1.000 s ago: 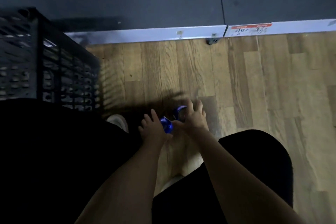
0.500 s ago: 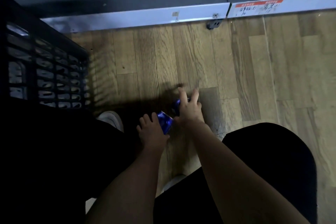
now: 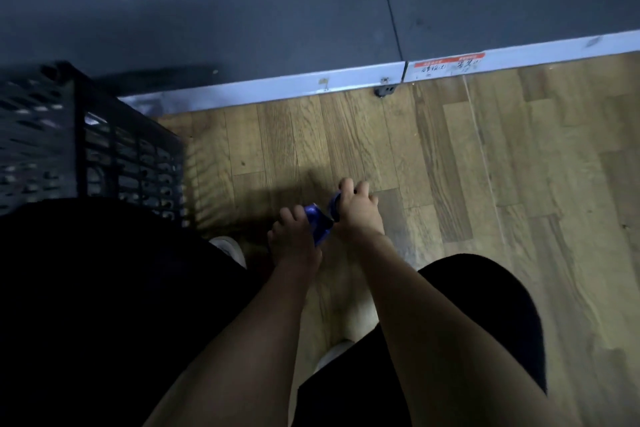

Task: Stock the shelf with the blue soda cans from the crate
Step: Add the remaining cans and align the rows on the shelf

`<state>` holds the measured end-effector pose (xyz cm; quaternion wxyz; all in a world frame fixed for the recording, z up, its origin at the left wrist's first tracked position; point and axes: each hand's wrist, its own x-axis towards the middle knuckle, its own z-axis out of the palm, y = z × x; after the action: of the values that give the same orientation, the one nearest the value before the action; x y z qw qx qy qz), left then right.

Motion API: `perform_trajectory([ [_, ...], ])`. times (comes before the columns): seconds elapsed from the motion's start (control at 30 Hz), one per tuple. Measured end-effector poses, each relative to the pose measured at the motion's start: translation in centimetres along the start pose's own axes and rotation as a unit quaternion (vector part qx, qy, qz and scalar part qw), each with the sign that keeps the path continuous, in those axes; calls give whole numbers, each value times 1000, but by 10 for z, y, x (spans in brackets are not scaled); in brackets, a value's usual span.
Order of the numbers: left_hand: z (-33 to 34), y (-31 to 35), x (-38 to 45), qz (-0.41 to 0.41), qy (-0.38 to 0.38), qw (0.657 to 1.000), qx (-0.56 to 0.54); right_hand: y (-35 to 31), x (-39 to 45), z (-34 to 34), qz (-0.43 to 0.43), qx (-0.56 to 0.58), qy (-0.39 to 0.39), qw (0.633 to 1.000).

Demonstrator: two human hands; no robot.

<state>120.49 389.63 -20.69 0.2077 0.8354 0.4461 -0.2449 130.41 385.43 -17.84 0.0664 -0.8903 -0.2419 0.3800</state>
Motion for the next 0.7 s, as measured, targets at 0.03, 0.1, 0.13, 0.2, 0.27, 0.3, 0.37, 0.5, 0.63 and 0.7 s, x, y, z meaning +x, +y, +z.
perform_trajectory([
  [0.03, -17, 2, -4, 12, 13, 1000, 7, -6, -7, -16, 1, 9, 8, 1000],
  [0.1, -54, 8, -15, 28, 29, 999, -4, -20, -25, -49, -2, 23, 22, 999],
  [0.13, -75, 10, -23, 32, 32, 999, -6, -28, -39, -66, -6, 28, 29, 999],
  [0.2, -109, 15, -37, 43, 46, 998, 15, -40, -63, -91, -15, 32, 48, 998],
  [0.27, -149, 19, -61, 57, 58, 996, 44, -52, -92, -120, -20, 36, 62, 997],
  [0.3, -167, 21, -74, 61, 63, 994, 58, -58, -107, -135, -23, 34, 64, 997],
  [0.37, -203, 23, -103, 66, 67, 993, 75, -68, -137, -164, -24, 33, 60, 997],
  [0.5, -273, 27, -165, 68, 52, 993, 86, -90, -205, -225, -25, 25, 64, 997],
  [0.63, -344, 32, -222, 72, 79, 989, 100, -115, -266, -286, -34, 18, 81, 996],
  [0.7, -378, 37, -245, 69, 90, 989, 94, -128, -292, -314, -41, 12, 97, 994],
])
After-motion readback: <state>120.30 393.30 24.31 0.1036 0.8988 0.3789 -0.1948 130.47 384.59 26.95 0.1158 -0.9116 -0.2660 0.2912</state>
